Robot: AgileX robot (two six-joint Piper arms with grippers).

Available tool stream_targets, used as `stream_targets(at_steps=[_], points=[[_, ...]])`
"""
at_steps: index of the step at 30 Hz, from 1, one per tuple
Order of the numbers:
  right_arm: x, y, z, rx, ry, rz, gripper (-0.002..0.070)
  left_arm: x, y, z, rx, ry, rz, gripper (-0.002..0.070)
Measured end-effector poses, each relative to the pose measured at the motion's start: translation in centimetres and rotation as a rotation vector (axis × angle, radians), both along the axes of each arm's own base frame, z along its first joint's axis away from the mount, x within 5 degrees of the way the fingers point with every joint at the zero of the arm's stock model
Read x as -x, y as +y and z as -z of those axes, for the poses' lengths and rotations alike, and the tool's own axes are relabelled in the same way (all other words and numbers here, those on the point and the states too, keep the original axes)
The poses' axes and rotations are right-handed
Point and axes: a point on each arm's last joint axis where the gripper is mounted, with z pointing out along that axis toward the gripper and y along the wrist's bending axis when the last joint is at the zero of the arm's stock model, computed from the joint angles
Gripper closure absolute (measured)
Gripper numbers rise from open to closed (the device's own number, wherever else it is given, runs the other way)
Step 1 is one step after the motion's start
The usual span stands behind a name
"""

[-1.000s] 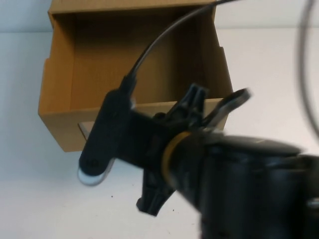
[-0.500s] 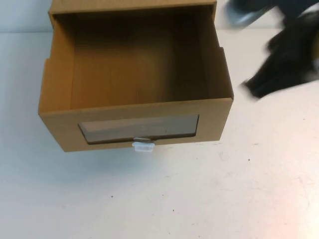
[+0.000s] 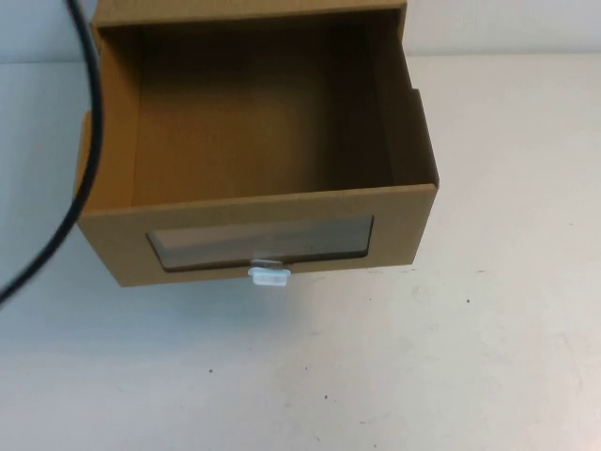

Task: Open the shoe box
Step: 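Pull the top drawer of the cardboard box fully open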

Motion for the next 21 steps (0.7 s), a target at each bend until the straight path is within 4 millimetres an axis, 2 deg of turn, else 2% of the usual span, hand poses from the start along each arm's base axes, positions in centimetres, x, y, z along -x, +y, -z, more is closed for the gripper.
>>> stream_targets(at_steps=[3,7,13,17,21], points=[[1.7,-0.3,2.0,-0.050,-0.007,-0.031,0.0689,2.9,0.7,2.2,0.046,-0.108,-0.042,0.0680],[2.9,-0.1,5.4,-0.121,-0.056,-0.092,0.0689,6.5,1.4,6.4,0.082,-0.169,-0.071,0.0680],[4.8,0.0,10.5,-0.193,-0.178,-0.186,0.0689,10.6,2.3,13.8,0.104,-0.232,-0.110,0.0680],[5.5,0.0,13.3,-0.214,-0.211,-0.223,0.0689,12.4,2.7,18.2,0.113,-0.274,-0.126,0.0680],[5.4,0.2,15.4,-0.229,-0.180,-0.233,0.0689,13.0,2.8,22.1,0.126,-0.258,-0.132,0.0680]])
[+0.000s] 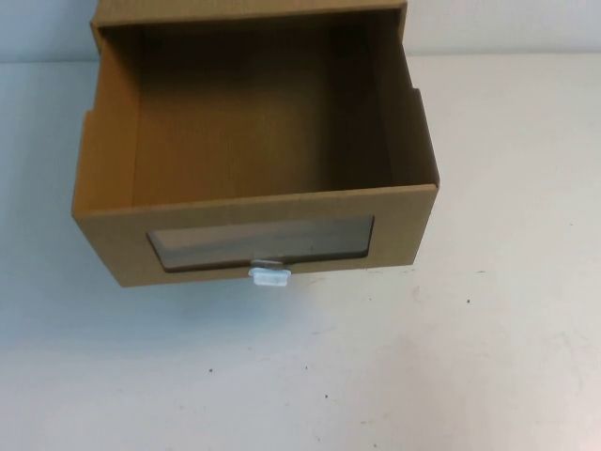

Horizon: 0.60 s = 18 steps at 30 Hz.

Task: Open the shoe box
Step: 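Pull the top drawer of the cardboard box fully open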

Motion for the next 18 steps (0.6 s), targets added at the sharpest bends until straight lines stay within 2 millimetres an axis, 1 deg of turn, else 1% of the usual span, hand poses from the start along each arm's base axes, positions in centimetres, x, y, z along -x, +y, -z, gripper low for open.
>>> stream_targets(at_steps=[2,5,9,12,18], points=[[0.0,0.1,0.3,-0.011,0.001,-0.006,0.0689,0.0,0.0,1.6,0.013,0.021,-0.002,0.0680],[-0.1,0.2,0.0,-0.028,-0.032,-0.018,0.0689,-0.6,0.1,4.0,0.025,0.059,-0.018,0.0680],[-0.1,0.3,-0.3,-0.040,-0.063,-0.027,0.0689,-1.3,0.3,6.5,0.038,0.054,-0.060,0.0680],[-0.1,0.3,-0.3,-0.040,-0.063,-0.027,0.0689,-1.5,0.4,7.5,0.034,0.067,-0.069,0.0680],[-0.1,0.3,-0.2,-0.039,-0.057,-0.025,0.0690,-1.5,0.4,7.8,0.030,0.079,-0.067,0.0680]])
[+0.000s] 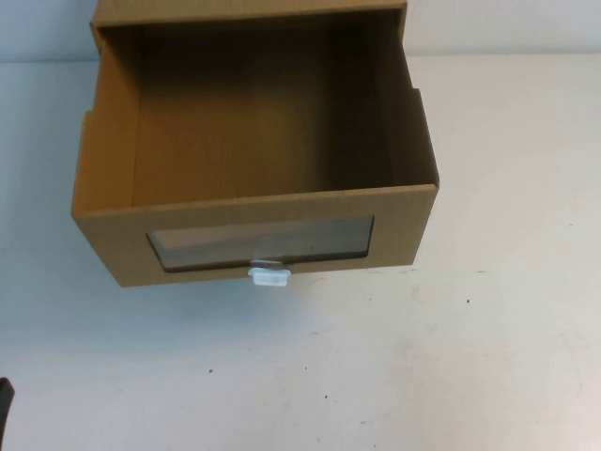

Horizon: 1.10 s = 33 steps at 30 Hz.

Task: Open the shoe box
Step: 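Pull the top drawer of the cardboard box fully open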

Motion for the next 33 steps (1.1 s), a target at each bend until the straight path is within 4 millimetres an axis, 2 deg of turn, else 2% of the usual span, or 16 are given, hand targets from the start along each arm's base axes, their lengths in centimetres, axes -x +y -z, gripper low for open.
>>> stream_targets(at_steps=[20,24,29,33], points=[[0.0,0.0,0.1,0.012,0.002,0.003,0.0690,0.0,0.0,0.0,0.004,0.001,0.000,0.0680],[0.0,-0.3,0.3,0.082,0.006,0.018,0.0690,0.0,0.0,0.0,0.004,0.001,0.000,0.0680],[0.3,-1.3,2.1,0.150,0.014,0.093,0.0690,0.0,0.0,0.0,0.004,0.001,0.000,0.0680],[1.3,-2.9,5.2,0.118,-0.028,0.254,0.0690,0.0,0.0,0.0,0.004,0.001,0.000,0.0680]])
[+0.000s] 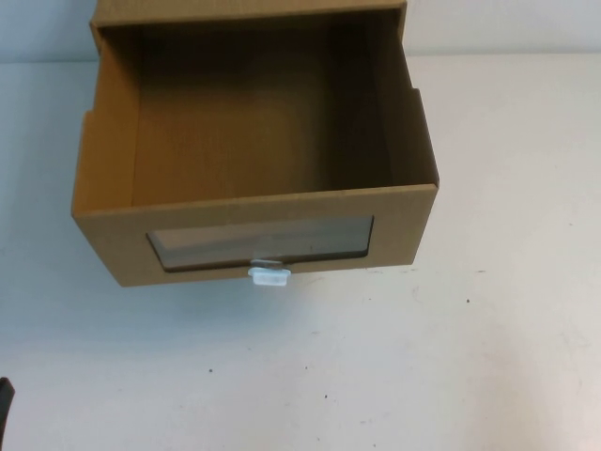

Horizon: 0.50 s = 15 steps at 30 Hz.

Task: Open the shoe box
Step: 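Pull the top drawer of the cardboard box fully open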

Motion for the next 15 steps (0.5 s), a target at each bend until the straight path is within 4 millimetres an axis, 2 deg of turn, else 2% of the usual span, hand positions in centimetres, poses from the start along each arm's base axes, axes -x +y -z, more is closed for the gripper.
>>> stream_targets(at_steps=[7,10,15], points=[[2.1,-0.6,3.5,-0.026,-0.136,0.078,0.0690,0.0,0.0,0.0,0.002,0.000,0.000,0.0680],[2.7,-0.6,4.1,-0.033,-0.169,0.082,0.0690,0.0,0.0,0.0,0.002,0.000,0.000,0.0680],[2.7,-0.7,4.7,-0.068,-0.123,0.096,0.0690,0.0,0.0,0.0,0.002,0.000,0.000,0.0680]])
